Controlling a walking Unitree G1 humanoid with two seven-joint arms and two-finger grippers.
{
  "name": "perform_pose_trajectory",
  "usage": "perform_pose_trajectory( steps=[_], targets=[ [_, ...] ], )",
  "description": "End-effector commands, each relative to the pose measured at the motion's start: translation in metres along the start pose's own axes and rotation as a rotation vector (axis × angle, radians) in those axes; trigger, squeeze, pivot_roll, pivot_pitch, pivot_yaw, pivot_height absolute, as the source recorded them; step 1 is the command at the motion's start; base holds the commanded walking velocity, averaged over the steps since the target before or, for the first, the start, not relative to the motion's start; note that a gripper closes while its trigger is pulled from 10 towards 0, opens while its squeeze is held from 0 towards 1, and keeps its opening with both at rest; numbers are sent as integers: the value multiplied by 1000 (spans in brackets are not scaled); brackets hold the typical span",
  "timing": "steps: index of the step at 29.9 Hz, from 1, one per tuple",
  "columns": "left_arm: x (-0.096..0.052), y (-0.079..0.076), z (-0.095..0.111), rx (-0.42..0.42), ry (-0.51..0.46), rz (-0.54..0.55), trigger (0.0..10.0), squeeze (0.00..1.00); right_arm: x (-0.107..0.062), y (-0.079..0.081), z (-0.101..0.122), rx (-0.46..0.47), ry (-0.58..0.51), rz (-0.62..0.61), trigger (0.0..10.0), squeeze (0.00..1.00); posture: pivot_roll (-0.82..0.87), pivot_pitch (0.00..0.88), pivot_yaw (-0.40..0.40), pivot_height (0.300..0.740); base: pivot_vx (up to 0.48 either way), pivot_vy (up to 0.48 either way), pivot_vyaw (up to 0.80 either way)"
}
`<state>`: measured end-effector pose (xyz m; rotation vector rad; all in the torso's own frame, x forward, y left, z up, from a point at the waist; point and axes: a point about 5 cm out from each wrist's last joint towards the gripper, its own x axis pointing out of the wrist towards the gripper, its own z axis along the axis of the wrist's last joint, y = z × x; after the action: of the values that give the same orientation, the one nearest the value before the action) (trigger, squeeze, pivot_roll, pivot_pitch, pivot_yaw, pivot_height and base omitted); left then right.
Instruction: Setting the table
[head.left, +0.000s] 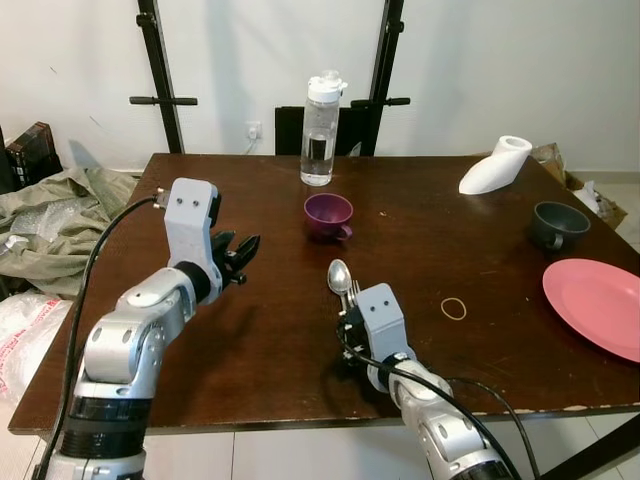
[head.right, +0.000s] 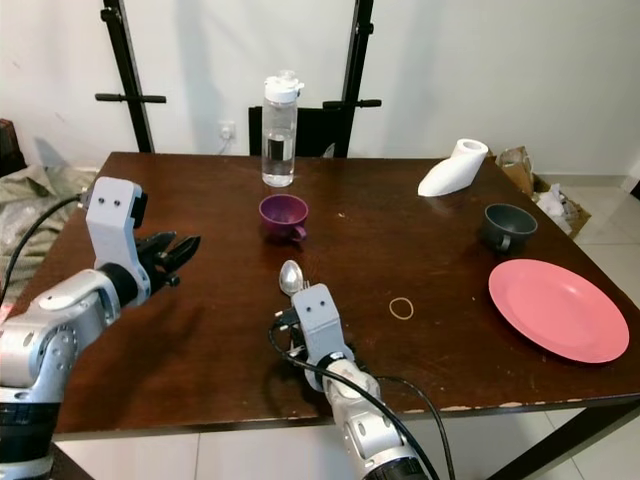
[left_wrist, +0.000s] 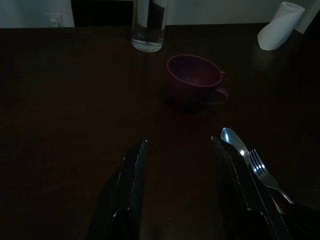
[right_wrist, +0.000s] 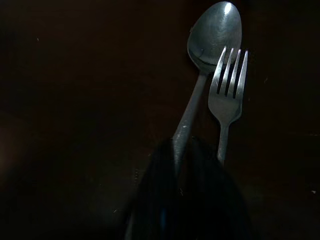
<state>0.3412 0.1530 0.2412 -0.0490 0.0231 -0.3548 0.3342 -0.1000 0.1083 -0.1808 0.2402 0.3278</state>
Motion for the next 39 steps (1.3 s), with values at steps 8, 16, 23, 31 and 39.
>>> perform_pose_trajectory(
  steps=[8, 16, 23, 31, 39],
  targets=[
    [0, -2, -7, -11, 23, -3, 10000, 0, -8, -12, -2, 61, -5, -29, 0, 0, 66, 100, 37, 740, 0, 0, 0],
    [1, -2, -8, -14, 24, 4, 10000, 0, -20, -28, 46, 52, -188, -55, 0, 0, 61, 93, 33, 740, 0, 0, 0],
    [1, -1, -10, -16, 26, 13, 10000, 0, -31, -41, 53, 19, -191, -86, 4667, 0, 56, 92, 33, 740, 0, 0, 0],
    [2, 0, -9, -13, 26, 14, 10000, 0, -26, -43, 23, 25, -68, -124, 10000, 1000, 61, 96, 35, 740, 0, 0, 0],
    [2, 0, -9, -9, 29, 17, 10000, 0, -19, -29, -1, 22, 37, -73, 10000, 0, 69, 103, 32, 740, 0, 0, 0]
  ],
)
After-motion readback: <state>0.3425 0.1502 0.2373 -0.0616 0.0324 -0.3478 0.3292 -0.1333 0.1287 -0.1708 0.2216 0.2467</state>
